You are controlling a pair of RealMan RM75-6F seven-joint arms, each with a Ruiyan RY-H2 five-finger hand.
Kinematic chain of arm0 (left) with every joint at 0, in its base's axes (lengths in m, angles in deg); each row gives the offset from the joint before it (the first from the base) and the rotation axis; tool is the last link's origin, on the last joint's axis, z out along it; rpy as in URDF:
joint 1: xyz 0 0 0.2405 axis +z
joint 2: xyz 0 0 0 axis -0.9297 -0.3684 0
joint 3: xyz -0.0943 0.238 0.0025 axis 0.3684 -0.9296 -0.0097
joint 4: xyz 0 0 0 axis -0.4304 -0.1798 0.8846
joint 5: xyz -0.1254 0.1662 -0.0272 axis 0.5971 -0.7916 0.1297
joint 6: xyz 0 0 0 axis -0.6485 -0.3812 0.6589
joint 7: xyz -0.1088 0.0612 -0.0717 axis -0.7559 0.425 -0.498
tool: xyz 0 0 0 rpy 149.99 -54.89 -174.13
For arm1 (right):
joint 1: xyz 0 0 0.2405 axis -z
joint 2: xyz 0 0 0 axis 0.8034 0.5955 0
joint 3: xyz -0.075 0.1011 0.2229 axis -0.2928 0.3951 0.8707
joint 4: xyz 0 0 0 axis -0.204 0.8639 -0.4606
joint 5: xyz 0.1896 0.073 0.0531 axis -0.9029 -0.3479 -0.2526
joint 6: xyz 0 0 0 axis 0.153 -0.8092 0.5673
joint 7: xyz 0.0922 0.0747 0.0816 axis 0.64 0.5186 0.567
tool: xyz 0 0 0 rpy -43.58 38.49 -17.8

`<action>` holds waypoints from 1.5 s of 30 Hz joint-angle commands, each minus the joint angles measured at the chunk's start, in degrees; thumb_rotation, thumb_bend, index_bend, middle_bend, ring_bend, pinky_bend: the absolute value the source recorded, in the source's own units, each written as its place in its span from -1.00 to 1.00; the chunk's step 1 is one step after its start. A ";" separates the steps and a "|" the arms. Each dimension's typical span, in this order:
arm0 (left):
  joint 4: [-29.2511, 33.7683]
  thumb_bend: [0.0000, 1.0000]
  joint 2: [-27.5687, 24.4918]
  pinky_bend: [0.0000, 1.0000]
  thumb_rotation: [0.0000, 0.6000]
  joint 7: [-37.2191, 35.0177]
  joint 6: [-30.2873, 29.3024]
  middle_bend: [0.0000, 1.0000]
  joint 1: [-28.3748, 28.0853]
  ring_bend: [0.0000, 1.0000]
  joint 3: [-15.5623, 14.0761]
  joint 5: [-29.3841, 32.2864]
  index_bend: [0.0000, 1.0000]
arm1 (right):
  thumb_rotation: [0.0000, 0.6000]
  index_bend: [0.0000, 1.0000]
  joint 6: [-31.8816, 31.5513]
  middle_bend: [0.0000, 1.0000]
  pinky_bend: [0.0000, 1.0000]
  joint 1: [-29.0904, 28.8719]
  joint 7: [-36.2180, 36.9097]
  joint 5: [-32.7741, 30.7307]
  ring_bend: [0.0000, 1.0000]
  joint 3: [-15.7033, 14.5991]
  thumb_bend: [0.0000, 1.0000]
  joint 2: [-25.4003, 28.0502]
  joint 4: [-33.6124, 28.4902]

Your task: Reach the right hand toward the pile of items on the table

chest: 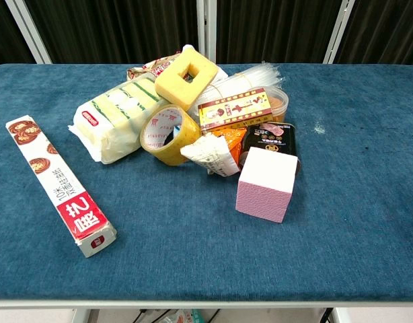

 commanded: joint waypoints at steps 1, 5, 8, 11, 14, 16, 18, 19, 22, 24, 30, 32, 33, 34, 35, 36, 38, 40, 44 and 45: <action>-0.38 -0.99 0.28 -0.57 1.00 -0.20 0.19 -0.51 -0.08 -0.55 0.03 0.12 -0.51 | 1.00 -0.81 0.28 -0.69 -0.76 -0.37 -0.11 0.34 -0.93 0.02 -0.82 -0.11 -0.05; -0.49 -0.99 0.47 -0.57 1.00 -0.30 -0.01 -0.51 -0.04 -0.56 0.05 -0.02 -0.51 | 1.00 -0.81 0.99 -0.69 -0.76 -1.32 -0.70 2.03 -0.92 -0.42 -0.82 -0.36 -0.38; -0.20 -0.99 0.40 -0.57 1.00 -0.09 -0.51 -0.51 0.11 -0.55 -0.08 -0.50 -0.51 | 1.00 -0.81 2.73 -0.69 -0.76 -3.02 -1.04 4.90 -0.92 -1.25 -0.82 -0.33 -1.00; 0.08 -0.99 0.27 -0.57 1.00 -0.06 -0.98 -0.51 0.23 -0.55 -0.05 -0.79 -0.51 | 1.00 -0.81 7.06 -0.69 -0.76 -6.34 -3.04 8.38 -0.92 -2.18 -0.82 0.02 -2.22; 0.23 -0.99 0.12 -0.57 1.00 -0.17 -1.24 -0.51 0.36 -0.56 -0.03 -0.86 -0.51 | 1.00 -0.81 13.07 -0.69 -0.76 -10.62 -7.13 11.03 -0.92 -2.46 -0.82 -0.03 -4.11; 0.31 -0.99 0.07 -0.57 1.00 -0.26 -1.42 -0.51 0.52 -0.56 -0.04 -0.81 -0.51 | 1.00 -0.81 17.23 -0.69 -0.76 -13.69 -9.94 12.36 -0.92 -2.23 -0.82 -0.65 -5.24; 0.39 -0.99 0.04 -0.57 1.00 -0.33 -1.61 -0.51 0.72 -0.55 -0.10 -0.76 -0.51 | 1.00 -0.81 20.24 -0.69 -0.75 -16.21 -12.01 13.42 -0.92 -1.83 -0.82 -1.68 -5.54; 0.43 -0.99 0.01 -0.57 1.00 -0.40 -1.72 -0.51 0.85 -0.55 -0.14 -0.70 -0.51 | 1.00 -0.82 21.89 -0.70 -0.76 -17.80 -13.22 14.18 -0.92 -1.51 -0.83 -2.66 -5.34; 0.43 -0.99 0.03 -0.57 1.00 -0.67 -1.95 -0.51 1.15 -0.56 -0.11 -0.41 -0.51 | 1.00 -0.89 24.56 -0.78 -0.85 -21.25 -16.04 16.48 -0.96 -0.76 -0.88 -5.98 -3.61; 0.36 -0.99 0.06 -0.57 1.00 -0.79 -2.07 -0.51 1.30 -0.55 -0.09 -0.29 -0.51 | 1.00 -0.93 25.61 -0.85 -0.95 -23.03 -17.01 17.73 -1.00 -0.51 -0.92 -8.19 -2.29; 0.33 -0.99 0.07 -0.57 1.00 -1.03 -2.55 -0.51 1.78 -0.56 -0.14 -0.19 -0.51 | 1.00 -0.94 30.96 -0.88 -1.00 -27.94 -18.53 17.48 -1.00 -0.02 -0.93 -13.44 1.58; 0.26 -0.99 0.19 -0.57 1.00 -1.12 -2.67 -0.51 1.92 -0.55 -0.14 -0.14 -0.51 | 1.00 -0.94 32.82 -0.87 -1.00 -29.45 -19.52 17.30 -1.00 -0.02 -0.93 -14.83 3.05; 0.24 -0.99 0.25 -0.57 1.00 -1.17 -2.70 -0.51 1.97 -0.55 -0.15 -0.11 -0.51 | 1.00 -0.94 33.40 -0.87 -1.00 -30.02 -20.39 17.35 -1.00 0.05 -0.93 -15.46 3.86; 0.20 -0.99 0.34 -0.57 1.00 -1.22 -2.73 -0.51 2.03 -0.55 -0.14 -0.07 -0.51 | 1.00 -0.94 33.98 -0.87 -1.00 -30.70 -22.08 17.48 -1.00 0.25 -0.94 -16.40 5.13; 0.17 -0.99 0.42 -0.57 1.00 -1.27 -2.76 -0.51 2.06 -0.55 -0.11 -0.03 -0.51 | 1.00 -0.94 34.18 -0.87 -1.00 -31.12 -23.53 17.72 -1.00 0.39 -0.94 -17.23 6.17; 0.15 -0.99 0.50 -0.57 1.00 -1.33 -2.78 -0.51 2.09 -0.56 -0.09 0.00 -0.51 | 1.00 -0.94 34.26 -0.87 -1.00 -31.53 -24.58 18.01 -1.00 0.41 -0.94 -18.13 7.20; 0.08 -0.99 0.65 -0.57 1.00 -1.45 -2.87 -0.51 2.17 -0.56 -0.10 -0.05 -0.51 | 1.00 -0.92 34.23 -0.82 -1.00 -32.32 -24.90 18.14 -1.00 0.21 -0.91 -20.33 9.56; -0.02 -0.99 0.70 -0.57 1.00 -1.52 -3.04 -0.51 2.29 -0.56 -0.11 -0.10 -0.51 | 1.00 -0.62 33.02 -0.59 -1.00 -33.14 -23.55 19.09 -0.96 -0.37 -0.74 -22.38 12.11; -0.12 -0.99 0.61 -0.57 1.00 -1.87 -3.38 -0.51 2.56 -0.55 -0.10 -0.17 -0.51 | 1.00 0.23 25.59 -0.02 -0.98 -34.58 -17.77 24.22 -0.55 -2.42 -0.58 -25.48 18.99; -0.13 -0.99 0.57 -0.57 1.00 -1.95 -3.43 -0.51 2.65 -0.55 -0.16 -0.22 -0.51 | 1.00 0.37 23.09 0.06 -0.96 -34.60 -15.84 25.12 -0.46 -2.73 -0.55 -26.00 20.24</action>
